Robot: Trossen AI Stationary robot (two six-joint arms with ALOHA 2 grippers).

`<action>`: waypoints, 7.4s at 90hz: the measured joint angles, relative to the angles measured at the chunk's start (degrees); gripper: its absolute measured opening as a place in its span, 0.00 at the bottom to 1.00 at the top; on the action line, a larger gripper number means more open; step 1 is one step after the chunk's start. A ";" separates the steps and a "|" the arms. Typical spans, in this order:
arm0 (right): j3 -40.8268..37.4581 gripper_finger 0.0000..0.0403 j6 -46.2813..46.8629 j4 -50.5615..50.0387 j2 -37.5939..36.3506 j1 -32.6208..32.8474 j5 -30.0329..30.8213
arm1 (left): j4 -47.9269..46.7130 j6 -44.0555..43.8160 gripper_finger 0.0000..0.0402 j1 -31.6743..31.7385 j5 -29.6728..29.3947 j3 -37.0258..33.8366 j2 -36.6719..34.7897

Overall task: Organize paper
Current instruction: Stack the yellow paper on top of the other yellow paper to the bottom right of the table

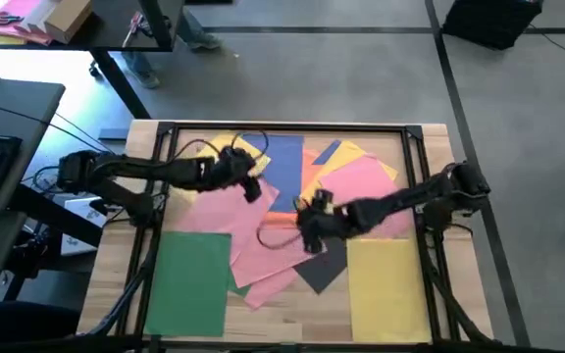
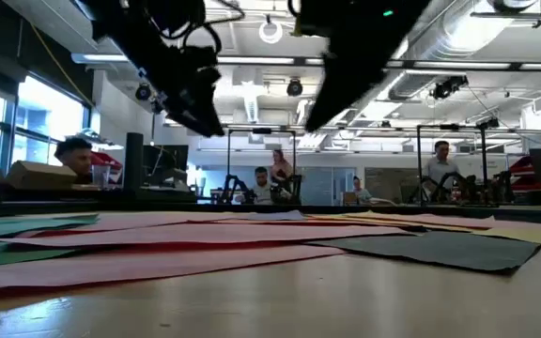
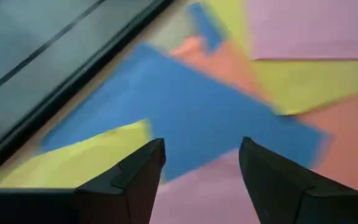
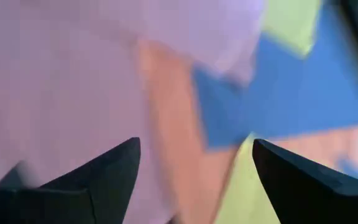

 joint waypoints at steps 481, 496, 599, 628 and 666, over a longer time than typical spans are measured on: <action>3.24 0.00 55.01 -58.51 3.22 7.64 -54.22 | 8.97 -3.93 0.21 -7.96 -3.80 -13.97 -18.27; -4.17 0.00 71.85 -37.66 3.27 16.19 -66.52 | 10.51 -3.85 0.21 -8.40 -2.45 -13.97 -16.71; -13.51 0.20 105.93 14.47 3.30 22.41 -47.98 | 10.80 -1.79 0.21 -18.13 -1.31 -13.97 -16.46; -9.03 0.49 90.61 4.60 3.30 19.24 -41.68 | 5.30 -4.16 0.21 -18.45 -1.40 -13.94 -13.86; -6.64 0.56 48.88 -13.60 3.32 11.16 -19.06 | 18.94 -4.89 0.21 -21.49 0.83 -13.94 1.58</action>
